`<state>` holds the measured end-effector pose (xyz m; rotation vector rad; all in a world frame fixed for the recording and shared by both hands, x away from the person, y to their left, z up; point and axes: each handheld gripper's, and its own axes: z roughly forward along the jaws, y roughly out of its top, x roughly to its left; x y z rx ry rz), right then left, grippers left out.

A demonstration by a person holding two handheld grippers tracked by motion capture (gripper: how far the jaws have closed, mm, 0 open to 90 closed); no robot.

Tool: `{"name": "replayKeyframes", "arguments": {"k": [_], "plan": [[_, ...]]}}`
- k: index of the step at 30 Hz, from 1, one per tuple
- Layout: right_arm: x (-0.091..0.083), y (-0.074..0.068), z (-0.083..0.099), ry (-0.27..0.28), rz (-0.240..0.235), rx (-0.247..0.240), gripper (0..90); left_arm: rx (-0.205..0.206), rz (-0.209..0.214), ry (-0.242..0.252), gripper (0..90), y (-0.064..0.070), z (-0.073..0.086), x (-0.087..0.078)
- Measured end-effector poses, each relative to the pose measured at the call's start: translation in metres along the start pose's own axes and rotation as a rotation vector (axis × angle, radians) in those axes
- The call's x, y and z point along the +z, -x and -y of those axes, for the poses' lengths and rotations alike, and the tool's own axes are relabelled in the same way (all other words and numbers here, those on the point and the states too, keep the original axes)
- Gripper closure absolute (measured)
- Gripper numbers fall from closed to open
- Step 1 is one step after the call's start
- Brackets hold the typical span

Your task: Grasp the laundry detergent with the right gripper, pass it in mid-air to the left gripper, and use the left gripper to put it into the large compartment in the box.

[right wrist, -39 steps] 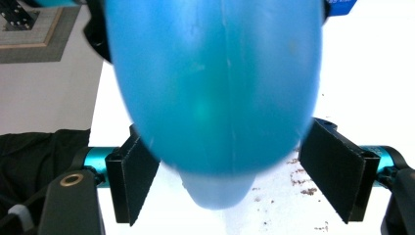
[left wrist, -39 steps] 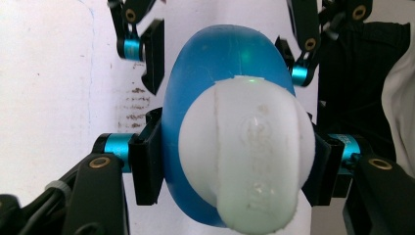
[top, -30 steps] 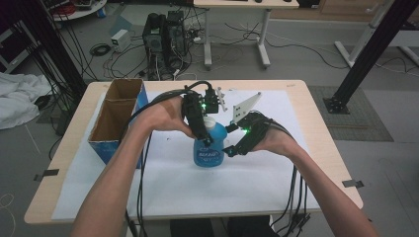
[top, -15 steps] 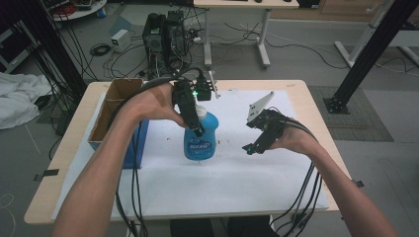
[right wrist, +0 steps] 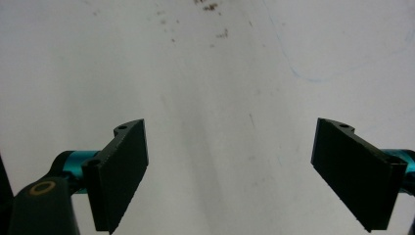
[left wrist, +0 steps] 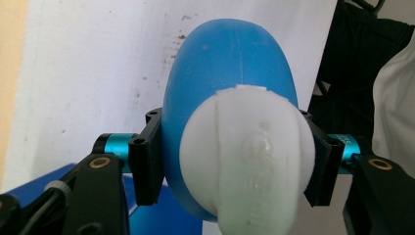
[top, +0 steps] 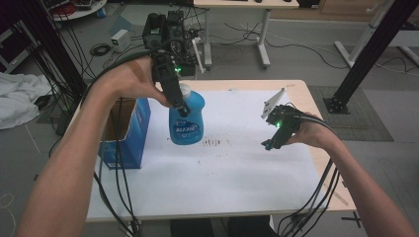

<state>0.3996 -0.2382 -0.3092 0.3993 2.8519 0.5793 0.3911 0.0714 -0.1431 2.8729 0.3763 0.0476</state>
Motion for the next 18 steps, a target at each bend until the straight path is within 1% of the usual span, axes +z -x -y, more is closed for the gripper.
{"name": "replayKeyframes", "arguments": {"k": [2,5,6,7,8,9,11,12,13,14,16,18], "plan": [[-0.001,0.002,0.003,-0.017,0.012,0.003,13.0,-0.011,-0.011,-0.006,38.2,-0.002,0.002,-0.009],[-0.003,0.004,0.008,-0.028,0.008,0.015,13.0,-0.029,-0.027,-0.017,38.2,-0.003,0.006,-0.021],[-0.003,0.004,0.008,-0.028,0.015,0.013,13.0,-0.063,-0.032,0.003,38.2,-0.003,0.009,-0.027],[-0.005,0.004,0.01,-0.039,0.016,0.013,13.0,-0.058,-0.033,-0.005,38.2,-0.005,0.011,-0.031],[-0.006,0.005,0.011,-0.045,0.017,0.011,13.0,-0.066,-0.037,-0.004,38.2,-0.006,0.014,-0.036],[-0.006,0.005,0.011,-0.047,0.024,0.015,13.1,-0.091,-0.038,0.015,38.2,-0.006,0.017,-0.039],[-0.008,0.006,0.012,-0.053,0.029,0.018,13.1,-0.104,-0.037,0.019,38.2,-0.01,0.023,-0.047],[-0.009,0.006,0.012,-0.055,0.021,0.03,13.0,-0.122,-0.049,0.023,38.2,-0.012,0.028,-0.052],[-0.01,0.006,0.013,-0.053,0.033,0.025,13.0,-0.127,-0.052,0.022,38.2,-0.014,0.03,-0.055],[-0.011,0.006,0.013,-0.052,0.04,0.031,13.0,-0.157,-0.063,0.032,38.3,-0.017,0.036,-0.06],[-0.012,0.006,0.013,-0.047,0.042,0.02,13.0,-0.174,-0.08,0.028,38.3,-0.021,0.042,-0.065],[-0.012,0.005,0.012,-0.052,0.032,0.029,13.0,-0.222,-0.095,0.043,38.3,-0.024,0.05,-0.069]]}}
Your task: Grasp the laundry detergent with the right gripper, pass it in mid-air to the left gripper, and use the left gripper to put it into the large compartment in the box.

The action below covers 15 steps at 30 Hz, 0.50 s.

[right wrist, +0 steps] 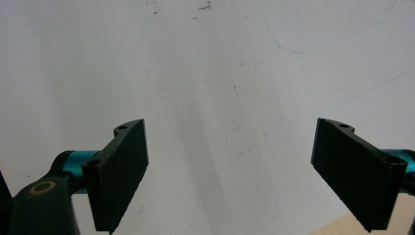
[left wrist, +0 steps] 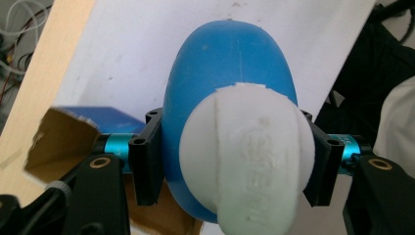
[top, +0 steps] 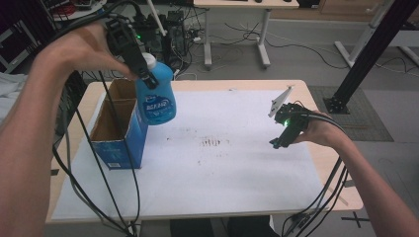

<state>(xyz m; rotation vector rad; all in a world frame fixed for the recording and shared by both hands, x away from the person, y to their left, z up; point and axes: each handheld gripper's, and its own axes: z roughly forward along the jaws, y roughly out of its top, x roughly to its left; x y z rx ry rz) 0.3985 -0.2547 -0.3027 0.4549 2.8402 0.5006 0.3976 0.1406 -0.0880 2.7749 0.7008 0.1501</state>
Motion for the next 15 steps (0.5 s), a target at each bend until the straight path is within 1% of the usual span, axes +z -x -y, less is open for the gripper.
{"name": "replayKeyframes", "arguments": {"k": [1,3,4,5,6,8,9,10,11,12,13,15], "plan": [[0.0,0.0,0.0,-0.001,0.008,-0.005,13.0,-0.001,-0.005,-0.004,38.3,-0.003,0.002,-0.002],[0.001,0.0,0.0,-0.002,0.01,-0.006,13.0,-0.04,-0.024,0.015,38.3,-0.01,0.011,-0.006],[0.001,0.0,0.0,-0.005,0.011,-0.006,13.0,-0.04,-0.024,0.015,38.3,-0.01,0.011,-0.006],[0.0,-0.001,0.0,-0.008,0.01,0.004,13.1,-0.069,-0.034,0.014,38.3,-0.016,0.018,-0.01],[0.0,0.0,0.0,-0.004,0.012,-0.005,13.0,-0.081,-0.042,0.022,38.3,-0.019,0.022,-0.012],[-0.001,0.0,0.001,-0.008,0.014,-0.005,13.0,-0.108,-0.051,0.025,38.3,-0.025,0.03,-0.017],[-0.001,0.0,0.001,-0.007,0.012,-0.003,13.1,-0.117,-0.056,0.029,38.3,-0.027,0.033,-0.019],[-0.001,0.0,0.001,-0.007,0.012,-0.003,13.1,-0.117,-0.056,0.029,38.3,-0.027,0.033,-0.019],[-0.001,0.0,0.001,-0.004,0.014,-0.007,13.0,-0.137,-0.066,0.039,38.3,-0.031,0.04,-0.023],[-0.001,0.001,0.002,-0.006,0.018,0.0,13.1,-0.142,-0.071,0.045,38.3,-0.034,0.044,-0.026],[0.0,0.001,0.003,-0.006,0.021,-0.006,13.0,-0.154,-0.073,0.05,38.3,-0.036,0.048,-0.029],[0.0,0.002,0.003,-0.006,0.023,-0.007,13.0,-0.154,-0.073,0.05,38.3,-0.036,0.048,-0.029]]}}
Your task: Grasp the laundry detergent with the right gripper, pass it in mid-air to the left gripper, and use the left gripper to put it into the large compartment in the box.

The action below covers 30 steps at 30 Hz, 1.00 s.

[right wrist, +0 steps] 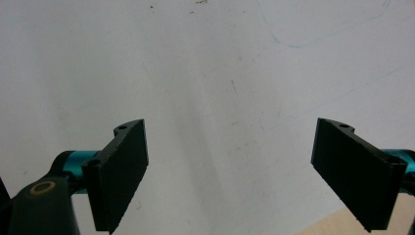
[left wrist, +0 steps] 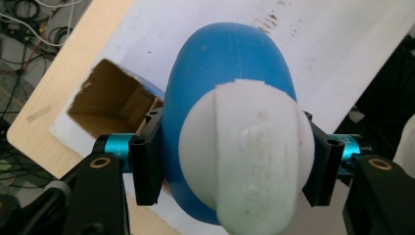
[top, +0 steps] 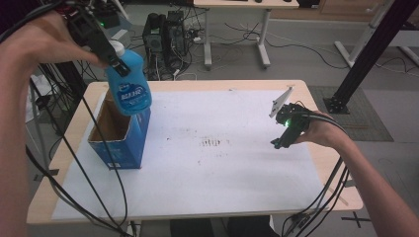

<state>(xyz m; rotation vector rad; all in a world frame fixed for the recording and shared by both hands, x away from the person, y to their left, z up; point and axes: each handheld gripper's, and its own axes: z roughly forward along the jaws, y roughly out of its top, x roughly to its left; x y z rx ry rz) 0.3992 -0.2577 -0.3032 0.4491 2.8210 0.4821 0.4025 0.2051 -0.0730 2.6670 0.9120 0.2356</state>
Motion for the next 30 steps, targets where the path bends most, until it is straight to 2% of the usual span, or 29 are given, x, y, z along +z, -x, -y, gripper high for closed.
{"name": "replayKeyframes", "arguments": {"k": [1,6,10,12,13,16,30], "plan": [[0.0,0.0,0.0,0.0,0.0,0.0,13.0,-0.041,-0.002,0.012,38.3,-0.008,0.01,-0.006],[0.0,0.0,0.0,-0.007,0.002,-0.002,13.0,-0.086,-0.027,-0.01,38.3,-0.019,0.025,-0.007],[0.001,-0.001,-0.001,-0.014,0.005,-0.003,13.0,-0.091,-0.04,-0.046,38.3,-0.025,0.032,-0.003],[0.001,-0.002,-0.001,-0.015,0.002,0.005,13.0,-0.107,-0.044,-0.043,38.3,-0.026,0.035,-0.001],[0.001,-0.002,-0.001,-0.018,0.0,-0.005,13.1,-0.1,-0.043,-0.054,38.3,-0.028,0.036,0.0],[0.002,-0.002,-0.001,-0.021,0.005,-0.011,13.1,-0.12,-0.037,-0.046,38.3,-0.03,0.041,0.004],[0.002,-0.005,0.0,-0.028,0.013,-0.006,13.0,-0.125,-0.015,-0.08,38.3,-0.041,0.053,0.035]]}}
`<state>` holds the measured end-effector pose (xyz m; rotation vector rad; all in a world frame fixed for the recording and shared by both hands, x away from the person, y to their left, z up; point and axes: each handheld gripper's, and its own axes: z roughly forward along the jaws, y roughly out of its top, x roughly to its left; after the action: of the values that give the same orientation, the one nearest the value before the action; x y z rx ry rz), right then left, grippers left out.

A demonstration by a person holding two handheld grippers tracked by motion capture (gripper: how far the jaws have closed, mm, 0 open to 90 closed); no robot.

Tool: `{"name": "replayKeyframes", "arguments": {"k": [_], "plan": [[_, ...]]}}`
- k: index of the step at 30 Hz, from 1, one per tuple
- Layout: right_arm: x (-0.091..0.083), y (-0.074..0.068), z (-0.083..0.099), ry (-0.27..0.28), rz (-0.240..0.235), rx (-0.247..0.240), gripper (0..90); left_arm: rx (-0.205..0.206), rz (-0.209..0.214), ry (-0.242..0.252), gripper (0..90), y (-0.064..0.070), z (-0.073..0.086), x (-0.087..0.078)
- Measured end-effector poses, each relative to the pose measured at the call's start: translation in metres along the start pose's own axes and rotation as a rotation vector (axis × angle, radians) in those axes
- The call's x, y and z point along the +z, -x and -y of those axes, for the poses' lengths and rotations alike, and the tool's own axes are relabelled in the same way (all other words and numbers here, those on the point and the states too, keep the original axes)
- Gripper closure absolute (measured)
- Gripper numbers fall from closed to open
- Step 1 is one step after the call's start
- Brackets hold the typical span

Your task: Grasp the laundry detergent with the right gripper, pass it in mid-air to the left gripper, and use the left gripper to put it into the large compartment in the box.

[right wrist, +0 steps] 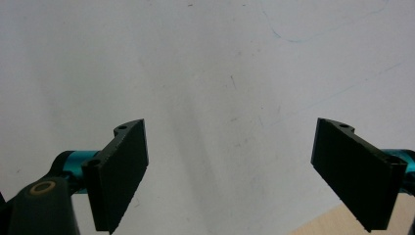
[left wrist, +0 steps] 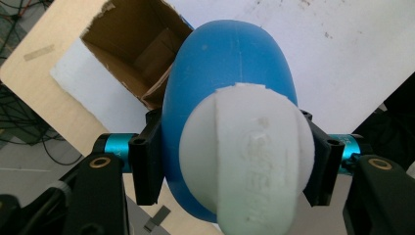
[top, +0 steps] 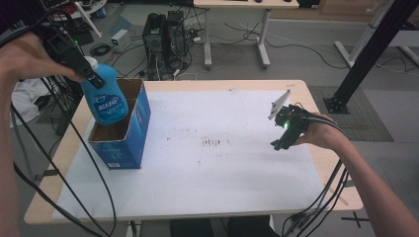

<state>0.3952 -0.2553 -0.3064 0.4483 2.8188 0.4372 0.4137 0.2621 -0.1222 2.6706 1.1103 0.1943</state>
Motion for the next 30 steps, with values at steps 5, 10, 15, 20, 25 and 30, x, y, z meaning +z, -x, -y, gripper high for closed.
{"name": "replayKeyframes", "arguments": {"k": [5,10,15,20,25,30], "plan": [[0.001,-0.001,0.0,0.002,0.0,0.003,13.1,-0.006,0.02,-0.015,38.3,-0.004,0.004,0.02],[0.002,-0.002,0.0,-0.014,-0.01,0.0,13.0,-0.002,0.025,-0.042,38.3,-0.005,0.007,0.038],[0.003,-0.002,0.0,-0.014,-0.002,-0.001,13.1,0.003,0.041,-0.056,38.2,-0.007,0.011,0.055],[0.004,-0.003,-0.001,-0.02,-0.007,0.002,13.1,0.01,0.048,-0.07,38.2,-0.009,0.015,0.07],[0.005,-0.003,-0.001,-0.016,-0.007,-0.005,13.1,0.003,0.056,-0.073,38.3,-0.01,0.018,0.082],[0.007,-0.003,-0.002,-0.019,-0.007,0.0,13.1,0.015,0.059,-0.091,38.2,-0.01,0.02,0.095]]}}
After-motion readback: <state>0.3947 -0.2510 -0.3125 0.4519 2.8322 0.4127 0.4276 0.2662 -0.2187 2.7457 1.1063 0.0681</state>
